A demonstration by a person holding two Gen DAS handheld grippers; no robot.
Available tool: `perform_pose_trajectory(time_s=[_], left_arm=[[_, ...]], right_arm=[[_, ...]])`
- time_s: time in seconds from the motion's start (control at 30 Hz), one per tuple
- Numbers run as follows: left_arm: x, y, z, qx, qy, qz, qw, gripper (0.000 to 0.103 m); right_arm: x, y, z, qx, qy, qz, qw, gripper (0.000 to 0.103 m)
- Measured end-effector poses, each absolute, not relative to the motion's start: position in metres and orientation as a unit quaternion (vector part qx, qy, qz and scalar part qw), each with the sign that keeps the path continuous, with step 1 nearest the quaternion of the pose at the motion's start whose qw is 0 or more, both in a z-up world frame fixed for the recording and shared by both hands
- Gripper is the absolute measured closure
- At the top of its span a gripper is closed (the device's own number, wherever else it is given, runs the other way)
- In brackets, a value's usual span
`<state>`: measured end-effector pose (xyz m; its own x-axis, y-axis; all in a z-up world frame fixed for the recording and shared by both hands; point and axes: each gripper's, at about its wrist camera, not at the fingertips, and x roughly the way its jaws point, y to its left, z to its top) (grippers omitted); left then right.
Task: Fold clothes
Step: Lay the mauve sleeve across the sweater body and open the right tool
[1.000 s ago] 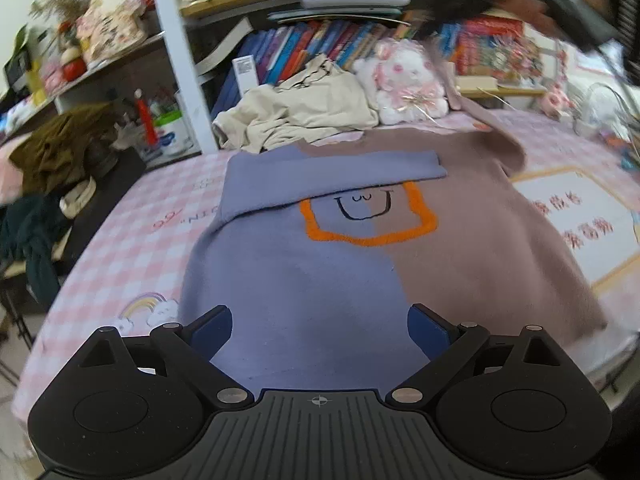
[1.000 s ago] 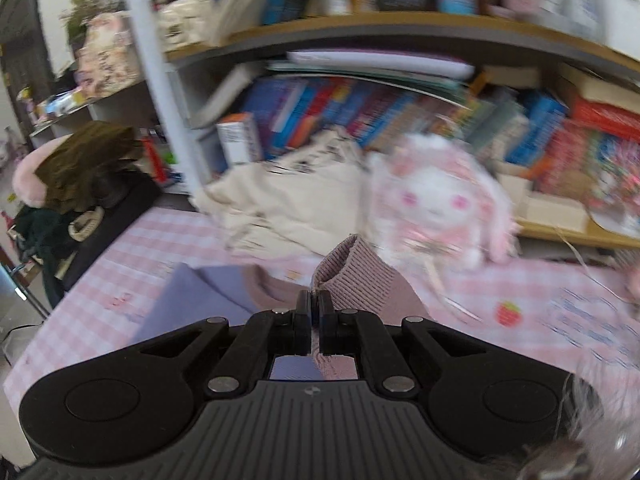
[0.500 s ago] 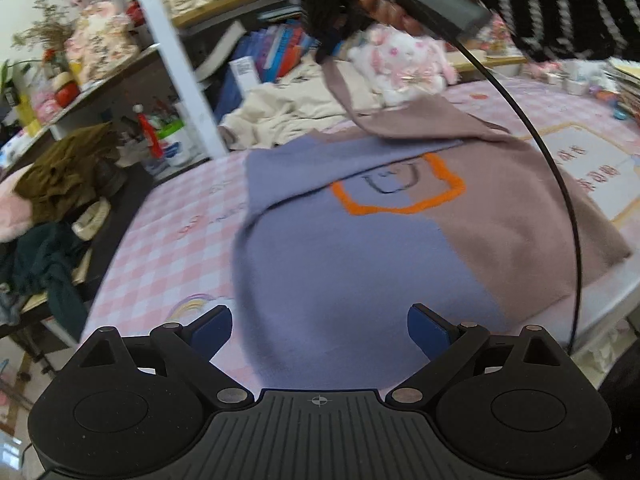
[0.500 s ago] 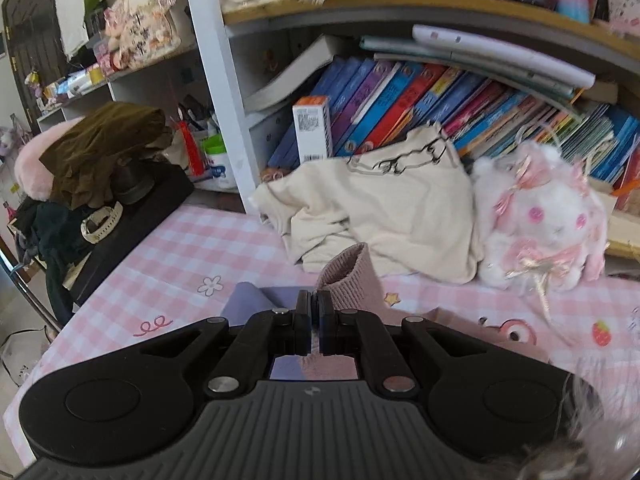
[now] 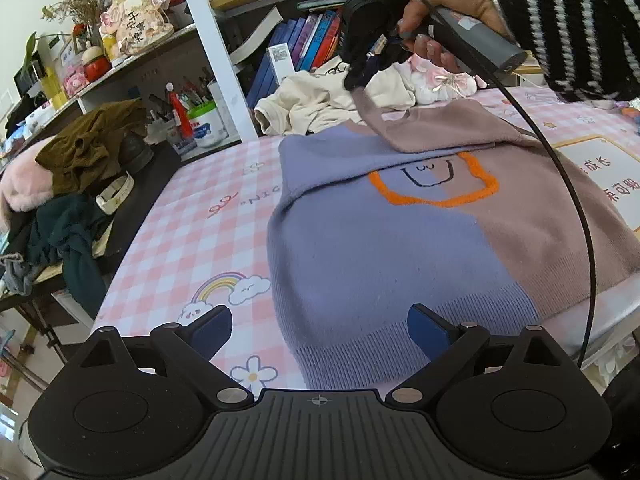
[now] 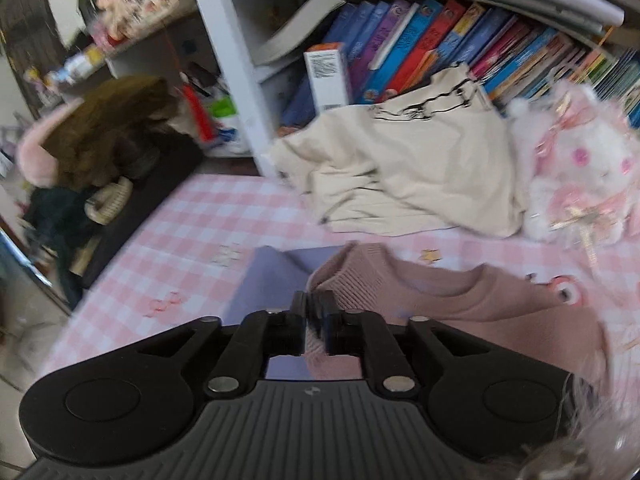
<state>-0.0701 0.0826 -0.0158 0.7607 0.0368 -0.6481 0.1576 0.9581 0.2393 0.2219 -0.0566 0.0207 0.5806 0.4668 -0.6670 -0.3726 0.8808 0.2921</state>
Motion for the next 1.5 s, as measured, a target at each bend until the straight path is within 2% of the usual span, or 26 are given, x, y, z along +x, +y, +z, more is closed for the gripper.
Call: perform_pose_trajectory(time_s=[0.07, 0.23, 0.43, 0.53, 0.73, 0.87, 1.1, 1.2, 1.33, 1.5], left_arm=[[-0.068, 0.083, -0.015, 0.134, 0.343, -0.035, 0.929, 0.007], [-0.052, 0.092, -0.017, 0.108, 0.351, -0.047, 0.929, 0.007], [-0.02, 0.115, -0.022, 0.069, 0.382, -0.058, 0.92, 0.008], [-0.006, 0.129, -0.026, 0.04, 0.405, -0.058, 0.912, 0.009], [0.002, 0.156, -0.032, -0.023, 0.432, -0.057, 0.9, 0.026], [0.001, 0.171, -0.046, -0.075, 0.46, -0.056, 0.883, 0.054], [-0.004, 0.18, -0.051, -0.112, 0.466, -0.067, 0.875, 0.062], [-0.004, 0.181, -0.052, -0.118, 0.466, -0.066, 0.875, 0.072], [-0.004, 0.178, -0.054, -0.122, 0.465, -0.07, 0.874, 0.097], [0.0, 0.164, -0.054, -0.096, 0.463, -0.079, 0.878, 0.099]], right_arm=[[0.215, -0.066, 0.024, 0.078, 0.391, 0.239, 0.885, 0.072], [0.183, -0.106, 0.02, 0.069, 0.413, 0.216, 0.882, 0.072], [0.099, -0.175, -0.007, 0.029, 0.454, 0.133, 0.881, 0.072], [0.055, -0.204, -0.022, 0.044, 0.475, 0.084, 0.875, 0.069], [-0.001, -0.221, -0.045, 0.089, 0.509, 0.033, 0.856, 0.068], [-0.018, -0.214, -0.05, 0.081, 0.506, 0.014, 0.859, 0.068], [-0.042, -0.214, -0.056, 0.094, 0.498, -0.009, 0.862, 0.068], [-0.044, -0.209, -0.057, 0.093, 0.489, -0.014, 0.867, 0.066], [-0.042, -0.198, -0.057, 0.081, 0.483, -0.001, 0.872, 0.092], [-0.048, -0.199, -0.057, 0.077, 0.472, -0.013, 0.878, 0.093]])
